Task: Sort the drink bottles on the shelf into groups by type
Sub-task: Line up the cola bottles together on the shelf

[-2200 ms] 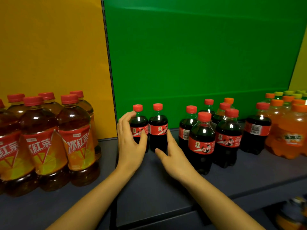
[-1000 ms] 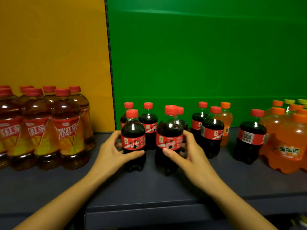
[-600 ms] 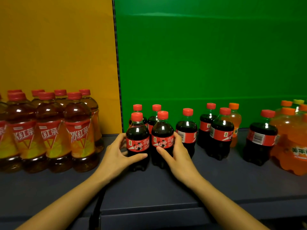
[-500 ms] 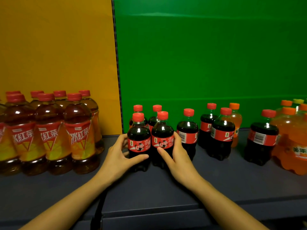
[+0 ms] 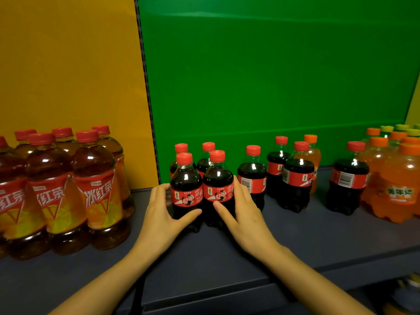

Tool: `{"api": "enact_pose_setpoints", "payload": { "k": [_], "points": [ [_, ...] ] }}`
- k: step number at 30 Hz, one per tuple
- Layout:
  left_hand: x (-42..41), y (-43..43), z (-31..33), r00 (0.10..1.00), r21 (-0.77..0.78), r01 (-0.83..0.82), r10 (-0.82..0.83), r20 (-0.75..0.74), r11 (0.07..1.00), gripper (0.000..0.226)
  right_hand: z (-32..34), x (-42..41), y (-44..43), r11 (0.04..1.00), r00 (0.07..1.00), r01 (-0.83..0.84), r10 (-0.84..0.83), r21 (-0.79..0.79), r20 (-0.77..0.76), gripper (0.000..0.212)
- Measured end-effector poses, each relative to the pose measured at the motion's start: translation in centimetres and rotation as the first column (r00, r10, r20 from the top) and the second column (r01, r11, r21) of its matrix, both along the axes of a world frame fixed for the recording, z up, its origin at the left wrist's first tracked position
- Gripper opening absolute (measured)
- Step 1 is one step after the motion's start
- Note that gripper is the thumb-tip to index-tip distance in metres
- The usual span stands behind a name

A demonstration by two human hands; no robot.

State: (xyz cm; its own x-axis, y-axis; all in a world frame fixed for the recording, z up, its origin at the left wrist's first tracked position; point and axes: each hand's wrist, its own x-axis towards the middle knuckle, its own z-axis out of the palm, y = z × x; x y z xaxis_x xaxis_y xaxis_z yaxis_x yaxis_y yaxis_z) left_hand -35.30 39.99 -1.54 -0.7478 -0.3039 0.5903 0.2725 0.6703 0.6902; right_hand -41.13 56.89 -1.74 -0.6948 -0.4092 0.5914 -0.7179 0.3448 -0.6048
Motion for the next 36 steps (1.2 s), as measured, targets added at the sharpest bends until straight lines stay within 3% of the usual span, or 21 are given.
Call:
{"api": "enact_pose_setpoints", "payload": {
  "k": [4, 6, 9, 12, 17, 21, 25, 29, 32, 36],
  "points": [
    [1.0, 0.3, 0.8, 0.987, -0.117, -0.066, 0.048, -0.152, 0.991, 0.071, 0.5, 0.8, 1.5, 0.995, 0.994, 0.07, -0.062, 0.075, -0.094, 0.058],
    [1.8, 0.9, 1.8, 0.957, -0.216, -0.082, 0.016, -0.291, 0.973, 0.062, 1.2, 0.7, 3.0, 0.995, 0.984, 0.086, -0.078, 0.05, -0.158, 0.045],
    [2.4, 3.0, 3.9, 0.939, -0.359, -0.053, -0.075, -0.335, 0.932, 0.045, 3.3, -0.5, 5.7, 0.993, 0.959, 0.116, -0.115, -0.011, -0.26, 0.025],
    [1.8, 5.8, 6.1, 0.957, -0.421, 0.017, -0.136, -0.255, 0.907, 0.043, 6.6, -3.0, 8.1, 0.987, 0.939, 0.144, -0.157, -0.063, -0.305, 0.021],
    [-1.8, 9.8, 9.0, 0.993, -0.51, -0.067, 0.01, -0.115, 0.858, 0.069, 11.8, -7.7, 11.0, 0.983, 0.957, 0.173, -0.182, -0.061, -0.224, 0.022],
    [-5.0, 12.0, 10.4, 0.987, -0.564, -0.094, 0.149, 0.053, 0.821, 0.087, 15.1, -11.1, 11.7, 0.954, 0.969, 0.233, -0.211, 0.189, -0.127, 0.031],
    [-7.4, 13.4, 10.9, 0.914, -0.669, -0.078, 0.321, 0.247, 0.739, 0.082, 16.2, -13.4, 11.0, 0.81, 0.976, 0.174, -0.217, 0.56, 0.01, 0.048],
    [-9.0, 14.1, 10.9, 0.86, -0.744, -0.071, 0.419, 0.292, 0.665, 0.074, 15.9, -14.9, 10.6, 0.794, 0.93, -0.054, -0.181, 0.606, 0.32, 0.048],
    [-9.6, 14.1, 11.7, 0.83, -0.752, -0.009, 0.424, 0.361, 0.659, 0.071, 16.1, -15.8, 10.3, 0.734, 0.909, -0.115, -0.194, 0.669, 0.369, 0.05],
    [-10.3, 14.1, 13.9, 0.744, -0.731, 0.12, 0.427, 0.514, 0.672, 0.074, 17.0, -16.5, 10.0, 0.665, 0.882, -0.22, -0.176, 0.713, 0.437, 0.036]
  ]
}}
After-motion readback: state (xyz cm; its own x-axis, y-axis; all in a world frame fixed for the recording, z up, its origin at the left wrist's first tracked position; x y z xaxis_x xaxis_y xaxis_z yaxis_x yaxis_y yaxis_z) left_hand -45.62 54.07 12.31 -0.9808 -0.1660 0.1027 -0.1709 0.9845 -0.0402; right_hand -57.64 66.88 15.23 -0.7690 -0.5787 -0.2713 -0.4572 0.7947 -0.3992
